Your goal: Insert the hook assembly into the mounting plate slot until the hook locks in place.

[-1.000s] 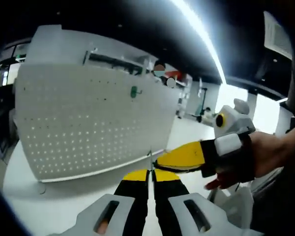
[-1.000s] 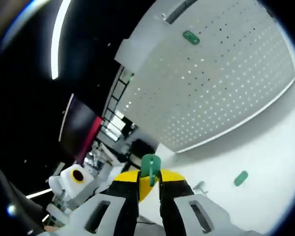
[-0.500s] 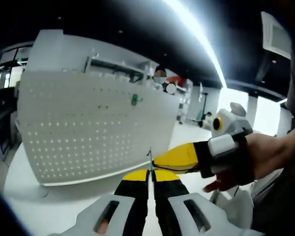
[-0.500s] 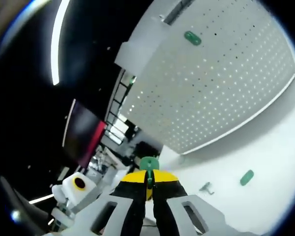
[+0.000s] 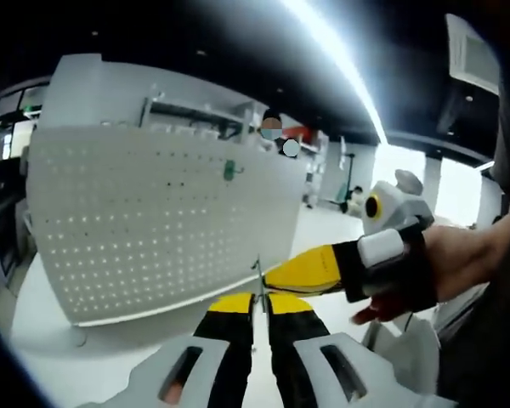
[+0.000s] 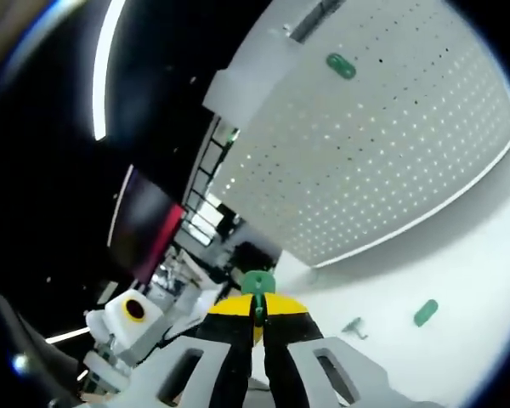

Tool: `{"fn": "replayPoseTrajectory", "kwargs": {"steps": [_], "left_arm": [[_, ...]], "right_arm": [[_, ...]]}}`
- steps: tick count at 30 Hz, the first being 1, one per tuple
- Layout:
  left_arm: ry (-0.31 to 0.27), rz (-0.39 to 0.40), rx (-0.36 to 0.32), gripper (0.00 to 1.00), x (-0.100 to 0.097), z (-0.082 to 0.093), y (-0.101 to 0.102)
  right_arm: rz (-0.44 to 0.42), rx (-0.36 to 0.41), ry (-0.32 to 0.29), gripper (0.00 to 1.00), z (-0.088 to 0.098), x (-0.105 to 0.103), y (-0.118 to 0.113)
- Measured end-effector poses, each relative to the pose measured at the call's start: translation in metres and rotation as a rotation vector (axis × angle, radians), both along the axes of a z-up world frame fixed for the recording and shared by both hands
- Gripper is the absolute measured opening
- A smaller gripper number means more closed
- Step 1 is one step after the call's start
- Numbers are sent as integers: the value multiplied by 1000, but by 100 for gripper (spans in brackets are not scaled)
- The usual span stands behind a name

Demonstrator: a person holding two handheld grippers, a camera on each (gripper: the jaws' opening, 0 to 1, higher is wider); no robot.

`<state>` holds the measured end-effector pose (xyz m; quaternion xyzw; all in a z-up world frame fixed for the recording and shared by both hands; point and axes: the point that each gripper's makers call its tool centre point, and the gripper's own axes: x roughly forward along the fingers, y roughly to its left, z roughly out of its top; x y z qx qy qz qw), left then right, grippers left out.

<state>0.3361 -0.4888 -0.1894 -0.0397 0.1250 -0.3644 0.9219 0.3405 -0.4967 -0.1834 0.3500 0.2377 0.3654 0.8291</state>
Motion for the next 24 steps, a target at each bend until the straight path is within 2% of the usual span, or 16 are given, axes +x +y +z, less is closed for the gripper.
{"fn": "replayPoseTrajectory", "kwargs": {"steps": [2, 5, 10, 15, 18, 21, 24], "left_arm": [[-1, -9, 0, 12, 0, 0, 2], [17, -13, 1, 25, 1, -2, 6], [41, -19, -31, 51, 1, 0, 9], [28, -42, 30, 70, -2, -5, 9], [45, -56, 4, 76, -5, -3, 8], [47, -63, -40, 82, -7, 5, 4], [46, -64, -72, 88, -9, 12, 2]], "right_arm": [[4, -23, -14, 0, -1, 0, -1], [9, -49, -44, 0, 0, 1, -2], [29, -115, -118, 0, 4, 2, -2], [55, -234, -236, 0, 9, 4, -2], [70, -290, -288, 0, 11, 4, -1], [76, -256, -267, 0, 12, 4, 2], [84, -310, -312, 0, 12, 6, 3]]}}
